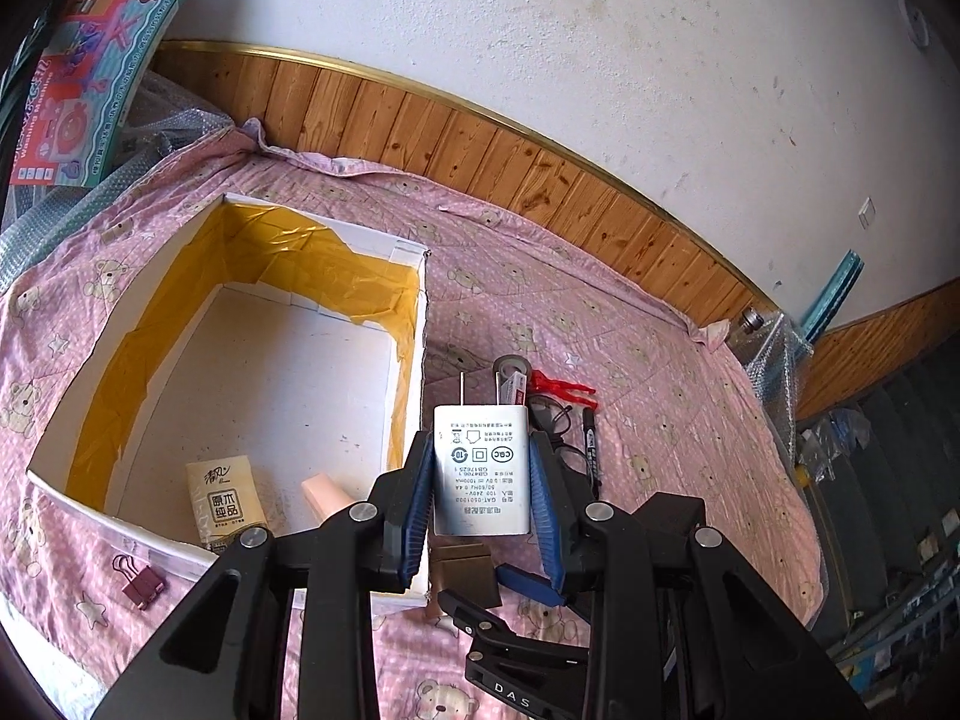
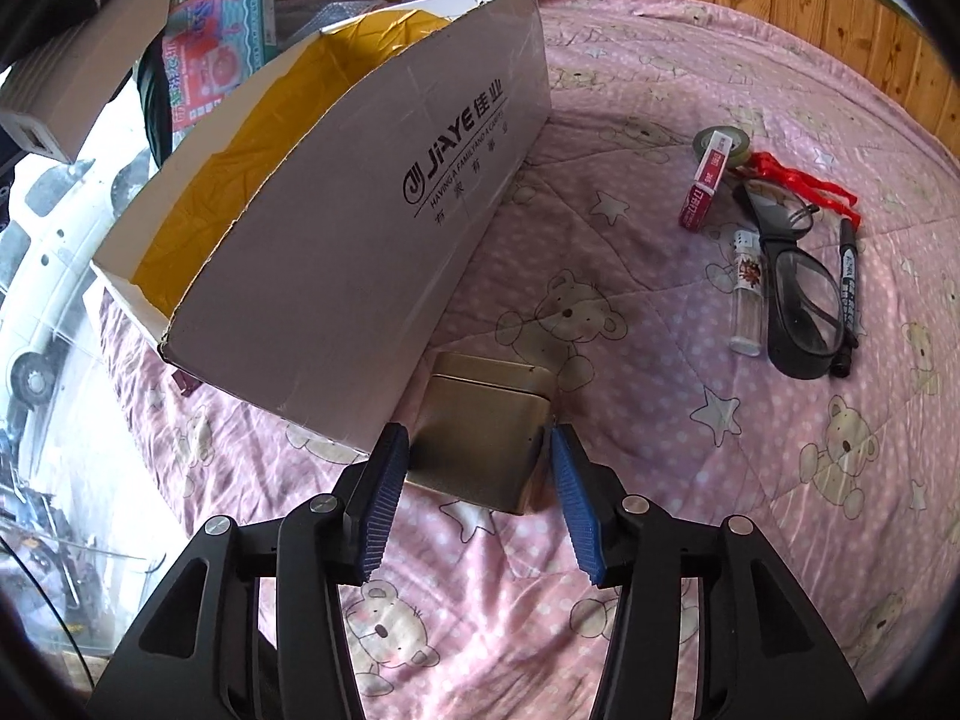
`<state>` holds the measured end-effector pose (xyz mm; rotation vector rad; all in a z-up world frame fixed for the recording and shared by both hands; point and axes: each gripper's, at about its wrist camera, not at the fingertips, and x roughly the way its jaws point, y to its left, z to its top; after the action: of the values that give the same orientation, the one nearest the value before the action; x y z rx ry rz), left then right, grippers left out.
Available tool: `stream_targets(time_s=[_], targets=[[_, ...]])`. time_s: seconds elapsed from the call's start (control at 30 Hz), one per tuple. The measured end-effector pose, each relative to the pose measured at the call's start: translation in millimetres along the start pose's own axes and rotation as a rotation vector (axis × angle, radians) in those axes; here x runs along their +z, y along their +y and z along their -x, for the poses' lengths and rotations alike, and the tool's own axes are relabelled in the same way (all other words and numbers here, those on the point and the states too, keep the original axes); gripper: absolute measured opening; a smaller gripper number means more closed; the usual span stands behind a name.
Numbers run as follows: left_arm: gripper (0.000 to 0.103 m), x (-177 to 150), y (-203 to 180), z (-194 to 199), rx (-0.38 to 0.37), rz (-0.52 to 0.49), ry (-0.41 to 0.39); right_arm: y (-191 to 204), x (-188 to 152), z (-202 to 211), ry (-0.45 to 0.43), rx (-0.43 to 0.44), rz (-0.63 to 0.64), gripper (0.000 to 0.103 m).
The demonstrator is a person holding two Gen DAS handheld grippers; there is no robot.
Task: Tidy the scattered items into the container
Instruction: 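Lower the gold tin beside the box with the right tool while the left holds the charger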
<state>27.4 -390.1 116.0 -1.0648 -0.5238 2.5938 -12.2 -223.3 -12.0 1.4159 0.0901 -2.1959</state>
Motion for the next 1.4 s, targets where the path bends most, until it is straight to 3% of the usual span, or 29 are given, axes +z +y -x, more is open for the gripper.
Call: stream_targets(time_s=[0.33,0.53,1.4], targets=[[0.032,1.0,-0.4,-1.1,0.016,-0.002,0.000,0.6,2.3,-17.4,0.013,-0.003,-0.001,0.058],[0.032,0.0,2.3,-1.0,0.025,0.005,0.004,-4.5,-0.4,-17.5,-0.002,-0.005,-0.033,0.054],[0.032,-2.8,-6.5,2.3,0.011,-0.019,0.008,-13.0,28.1,70.4,-0.185,-0.003,-0.070,0.052]])
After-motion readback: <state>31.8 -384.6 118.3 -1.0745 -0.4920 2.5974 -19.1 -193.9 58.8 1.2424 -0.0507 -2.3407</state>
